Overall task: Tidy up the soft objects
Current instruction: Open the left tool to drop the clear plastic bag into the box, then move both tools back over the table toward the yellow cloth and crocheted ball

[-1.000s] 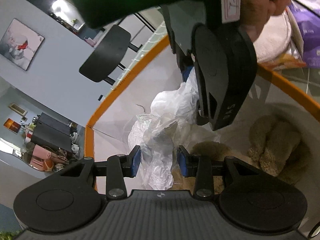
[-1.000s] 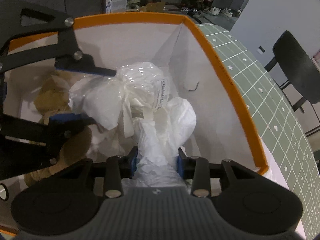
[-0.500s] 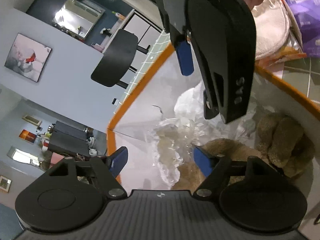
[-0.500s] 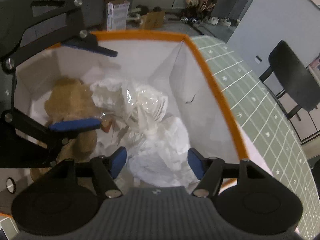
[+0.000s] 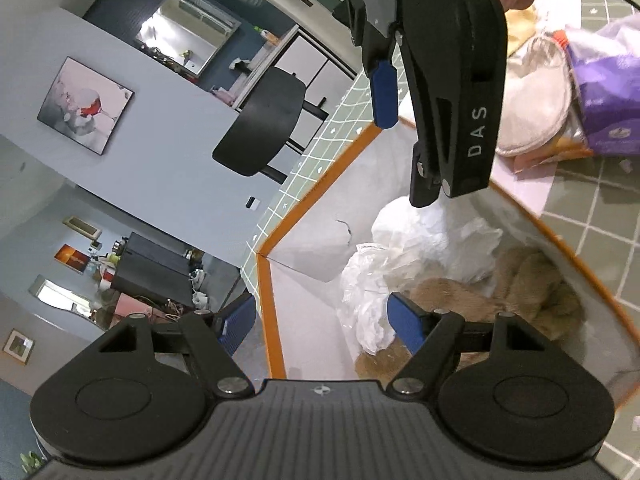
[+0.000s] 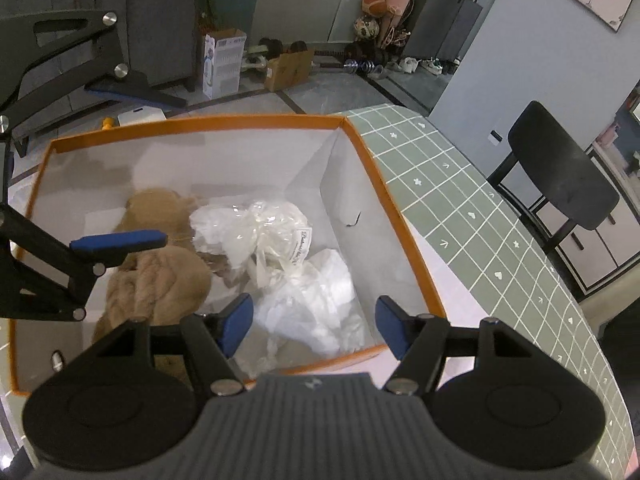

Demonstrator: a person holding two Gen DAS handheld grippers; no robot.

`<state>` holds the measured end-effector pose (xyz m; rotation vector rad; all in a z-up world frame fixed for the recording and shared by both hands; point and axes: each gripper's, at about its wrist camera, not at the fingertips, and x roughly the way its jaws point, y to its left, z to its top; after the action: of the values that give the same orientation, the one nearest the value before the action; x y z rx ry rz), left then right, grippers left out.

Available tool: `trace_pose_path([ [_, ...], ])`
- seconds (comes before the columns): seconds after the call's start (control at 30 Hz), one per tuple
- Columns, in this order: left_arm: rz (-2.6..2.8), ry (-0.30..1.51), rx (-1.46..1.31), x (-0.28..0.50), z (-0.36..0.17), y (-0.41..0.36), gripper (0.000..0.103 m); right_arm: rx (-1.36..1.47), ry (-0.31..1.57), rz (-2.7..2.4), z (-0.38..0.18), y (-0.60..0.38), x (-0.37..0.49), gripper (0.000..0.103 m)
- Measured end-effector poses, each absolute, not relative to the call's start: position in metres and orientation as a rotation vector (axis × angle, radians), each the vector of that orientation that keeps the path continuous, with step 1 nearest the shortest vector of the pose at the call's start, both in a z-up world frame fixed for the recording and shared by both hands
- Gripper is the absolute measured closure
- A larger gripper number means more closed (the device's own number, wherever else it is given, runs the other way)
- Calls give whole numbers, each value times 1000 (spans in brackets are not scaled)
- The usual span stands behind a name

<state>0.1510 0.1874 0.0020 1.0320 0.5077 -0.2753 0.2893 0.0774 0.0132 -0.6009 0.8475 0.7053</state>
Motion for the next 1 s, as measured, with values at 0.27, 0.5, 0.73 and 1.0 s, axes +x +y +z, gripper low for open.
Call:
trace_pose_path([
  [0.27,-312,502,989,112,12,181,15,-588,827,733,25,63,258,36],
  [0.5,-383,488,973,66,7,169,15,-583,815,812,22,41,209,36],
  [0.73,-497,491,982,22,-9,147,15,-561,806,895,20,8,157,36],
  [1.0,-598,547,1008,10,-35,123,15,-507,806,964,19,-54,104,34],
])
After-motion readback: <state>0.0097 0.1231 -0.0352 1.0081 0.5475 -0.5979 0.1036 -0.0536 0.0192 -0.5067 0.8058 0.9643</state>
